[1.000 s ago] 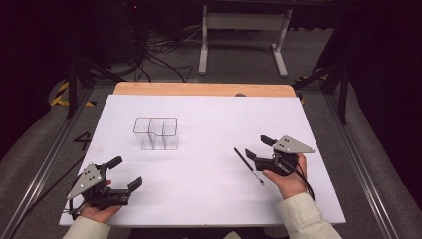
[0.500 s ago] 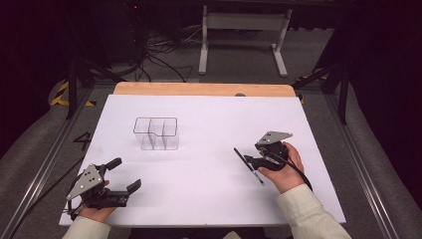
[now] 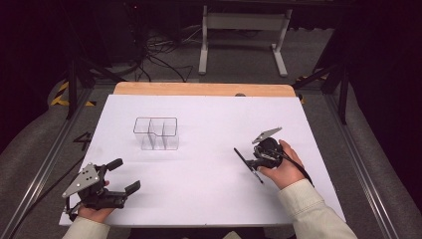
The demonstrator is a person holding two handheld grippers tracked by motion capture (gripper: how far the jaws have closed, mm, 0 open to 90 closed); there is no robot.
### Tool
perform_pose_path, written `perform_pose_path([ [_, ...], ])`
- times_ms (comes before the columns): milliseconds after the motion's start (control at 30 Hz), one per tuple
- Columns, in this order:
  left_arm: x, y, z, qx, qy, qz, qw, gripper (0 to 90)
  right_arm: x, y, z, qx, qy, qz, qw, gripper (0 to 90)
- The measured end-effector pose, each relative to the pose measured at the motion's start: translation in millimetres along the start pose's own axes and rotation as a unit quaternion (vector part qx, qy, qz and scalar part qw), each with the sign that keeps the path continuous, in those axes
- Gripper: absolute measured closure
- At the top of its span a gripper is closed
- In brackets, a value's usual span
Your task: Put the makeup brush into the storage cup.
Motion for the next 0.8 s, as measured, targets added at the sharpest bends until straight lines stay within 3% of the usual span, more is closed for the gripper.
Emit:
perform_pose_path([
  [167, -0.5, -0.2, -0.1, 0.002, 0.001, 0.001, 1.0, 2.2, 1.8, 0.0, -3.8, 0.04, -0.01, -0.014, 0.999, 62.8],
  [200, -0.5, -0.2, -0.5, 0.002, -0.002, -0.001, 1.0, 2.0, 2.3, 0.2, -6.2, 0.062, -0.012, -0.023, 0.9977, 64.8],
  [233, -1.0, 0.0, -0.8, 0.003, -0.002, 0.001, 1.0, 2.0, 2.3, 0.2, -6.2, 0.062, -0.012, -0.023, 0.9977, 64.8],
  [400, -1.5, -0.5, 0.1, 0.003, -0.001, -0.003, 1.0, 2.5, 3.8, 2.1, -14.2, 0.113, -0.02, -0.034, 0.9928, 68.6],
  [533, -1.9, -0.2, -0.5, 0.004, 0.0, -0.004, 1.0, 2.9, 5.3, 2.6, -16.2, 0.131, -0.021, -0.034, 0.9906, 69.3],
  [633, -1.9, -0.7, -1.4, 0.006, 0.002, 0.006, 1.0, 2.2, 6.1, 2.5, -18.2, 0.134, -0.015, -0.03, 0.9904, 67.4],
  [700, -2.3, -2.3, -2.4, 0.0, 0.009, 0.023, 0.9997, 2.3, 7.4, 2.5, -19.6, 0.14, -0.011, -0.028, 0.9898, 66.6],
  [800, -3.4, -2.7, -3.3, 0.004, 0.008, 0.017, 0.9998, 2.3, 8.6, 1.6, -19.9, 0.148, 0.004, -0.021, 0.9888, 72.8],
])
Point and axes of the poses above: each handheld gripper's, and its own axes: z roughly backward along the jaws, y roughly out of its underside, x roughly to its left, the point moved 4 cm from there along -z, roughly forward along the jaws
